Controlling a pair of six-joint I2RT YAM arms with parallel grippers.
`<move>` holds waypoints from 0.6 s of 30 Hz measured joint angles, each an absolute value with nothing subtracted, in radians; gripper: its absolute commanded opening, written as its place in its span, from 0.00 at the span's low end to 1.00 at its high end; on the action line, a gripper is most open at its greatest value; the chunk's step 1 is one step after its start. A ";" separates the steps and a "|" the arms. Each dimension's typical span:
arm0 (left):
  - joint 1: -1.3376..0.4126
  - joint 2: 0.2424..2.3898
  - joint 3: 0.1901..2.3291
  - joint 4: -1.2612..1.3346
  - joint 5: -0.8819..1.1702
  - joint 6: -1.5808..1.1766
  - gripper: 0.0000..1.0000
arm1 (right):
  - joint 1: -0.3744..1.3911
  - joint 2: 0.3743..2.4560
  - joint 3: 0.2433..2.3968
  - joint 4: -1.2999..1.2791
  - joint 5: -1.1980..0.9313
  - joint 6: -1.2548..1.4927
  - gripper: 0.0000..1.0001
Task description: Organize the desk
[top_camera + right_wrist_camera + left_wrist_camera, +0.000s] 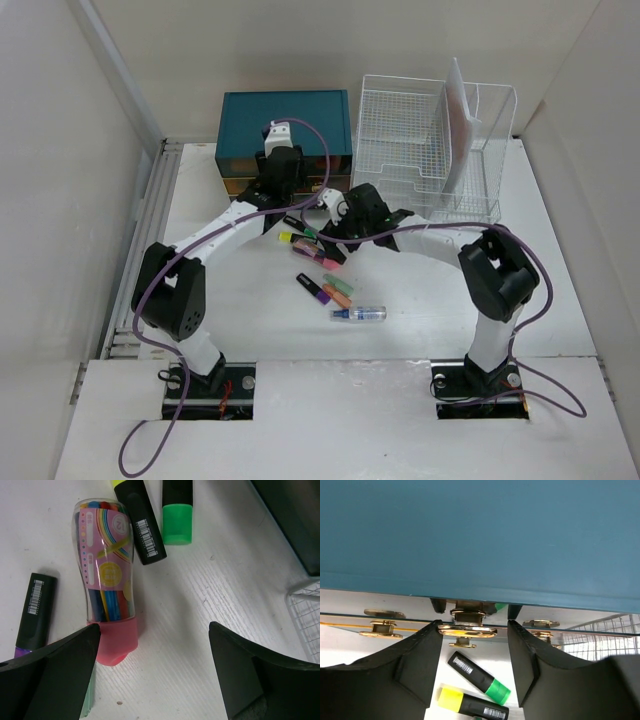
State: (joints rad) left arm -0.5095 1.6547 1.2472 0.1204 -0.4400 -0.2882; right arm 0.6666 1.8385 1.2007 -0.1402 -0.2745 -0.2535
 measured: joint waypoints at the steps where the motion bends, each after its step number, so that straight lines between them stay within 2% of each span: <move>1: -0.509 1.655 1.247 0.119 -0.444 -0.288 0.47 | 0.667 1.841 1.204 -0.140 -0.275 -0.253 0.94; 5: -0.509 1.655 1.247 0.113 -0.458 -0.285 0.37 | 0.666 1.850 1.220 -0.139 -0.289 -0.253 0.94; 18: -0.509 1.655 1.247 0.113 -0.465 -0.285 0.35 | 0.696 1.860 1.222 -0.135 -0.377 -0.252 0.93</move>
